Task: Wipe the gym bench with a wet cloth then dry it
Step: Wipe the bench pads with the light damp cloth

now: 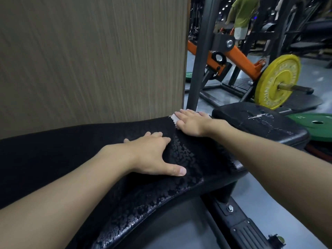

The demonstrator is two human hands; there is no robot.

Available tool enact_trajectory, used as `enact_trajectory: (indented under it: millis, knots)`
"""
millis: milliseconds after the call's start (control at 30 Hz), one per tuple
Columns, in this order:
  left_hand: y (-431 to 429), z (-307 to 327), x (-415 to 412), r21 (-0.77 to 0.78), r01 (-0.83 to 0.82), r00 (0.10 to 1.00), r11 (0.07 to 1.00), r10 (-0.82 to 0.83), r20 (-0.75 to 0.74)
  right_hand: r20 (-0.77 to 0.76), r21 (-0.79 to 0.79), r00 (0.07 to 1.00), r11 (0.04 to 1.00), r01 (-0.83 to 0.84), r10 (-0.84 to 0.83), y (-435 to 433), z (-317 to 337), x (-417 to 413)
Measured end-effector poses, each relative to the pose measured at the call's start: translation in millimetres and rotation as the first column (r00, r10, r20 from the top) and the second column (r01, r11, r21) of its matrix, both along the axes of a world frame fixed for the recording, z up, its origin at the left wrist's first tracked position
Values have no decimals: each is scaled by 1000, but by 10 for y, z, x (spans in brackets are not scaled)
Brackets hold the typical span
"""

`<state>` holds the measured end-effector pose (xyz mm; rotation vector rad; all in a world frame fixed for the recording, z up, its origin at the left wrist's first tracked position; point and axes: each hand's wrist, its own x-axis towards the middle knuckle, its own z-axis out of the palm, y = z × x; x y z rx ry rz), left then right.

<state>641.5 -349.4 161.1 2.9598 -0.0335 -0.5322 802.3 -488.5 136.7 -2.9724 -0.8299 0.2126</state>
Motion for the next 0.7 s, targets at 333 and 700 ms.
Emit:
enact_trajectory:
  millis: [333,700]
  knots:
    - [26,-9,47,3,14,1000,1000,-14,9,88,1,995,999,-46,46,-382,-88,-579]
    - [-45,44,18,2,-10,1000,1000,10,-28,62,-33,996,998,-59,61,-856,-20,-1003]
